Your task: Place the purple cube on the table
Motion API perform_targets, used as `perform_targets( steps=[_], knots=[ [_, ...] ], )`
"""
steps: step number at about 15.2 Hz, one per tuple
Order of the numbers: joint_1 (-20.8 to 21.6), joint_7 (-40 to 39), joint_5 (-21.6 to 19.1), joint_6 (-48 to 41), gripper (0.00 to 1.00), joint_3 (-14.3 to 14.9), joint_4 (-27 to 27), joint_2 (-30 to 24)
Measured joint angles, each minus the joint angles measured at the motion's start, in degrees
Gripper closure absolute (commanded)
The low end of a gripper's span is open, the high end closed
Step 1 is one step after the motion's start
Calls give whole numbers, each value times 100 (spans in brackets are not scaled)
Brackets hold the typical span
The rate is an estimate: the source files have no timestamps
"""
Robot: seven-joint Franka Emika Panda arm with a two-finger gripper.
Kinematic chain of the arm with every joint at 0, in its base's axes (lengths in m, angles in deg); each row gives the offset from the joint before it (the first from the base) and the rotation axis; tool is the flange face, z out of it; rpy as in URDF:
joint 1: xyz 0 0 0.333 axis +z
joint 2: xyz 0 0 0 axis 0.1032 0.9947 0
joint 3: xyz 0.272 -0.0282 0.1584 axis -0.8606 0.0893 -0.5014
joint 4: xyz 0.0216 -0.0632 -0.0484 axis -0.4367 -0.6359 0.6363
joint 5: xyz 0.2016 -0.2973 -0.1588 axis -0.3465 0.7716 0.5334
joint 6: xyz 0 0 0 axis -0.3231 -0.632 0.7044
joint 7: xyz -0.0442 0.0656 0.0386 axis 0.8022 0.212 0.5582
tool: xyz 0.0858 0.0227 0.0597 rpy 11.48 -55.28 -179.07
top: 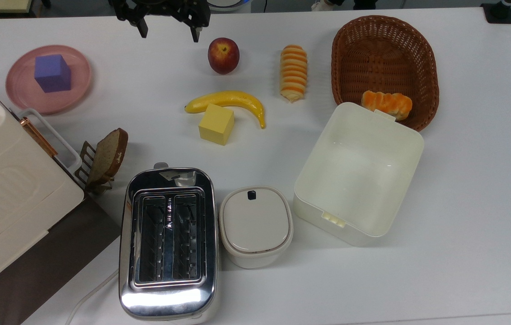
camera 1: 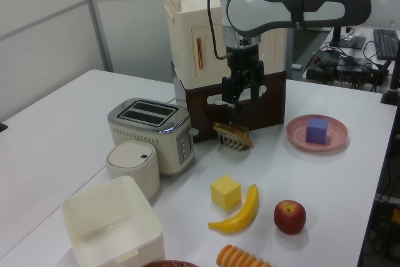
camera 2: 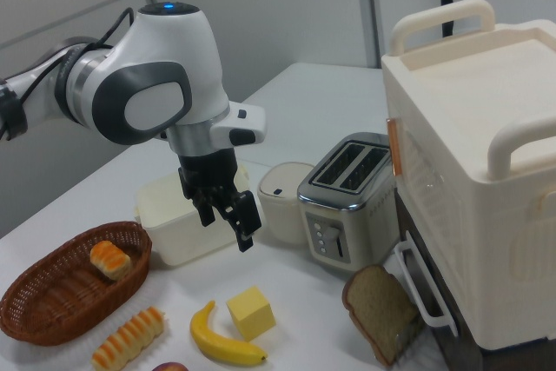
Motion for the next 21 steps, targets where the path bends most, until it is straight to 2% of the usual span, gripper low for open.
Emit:
perform_targets(
  steps=[21],
  knots=[
    [105, -3, 0, -51, 0, -23, -56, 104]
  ],
)
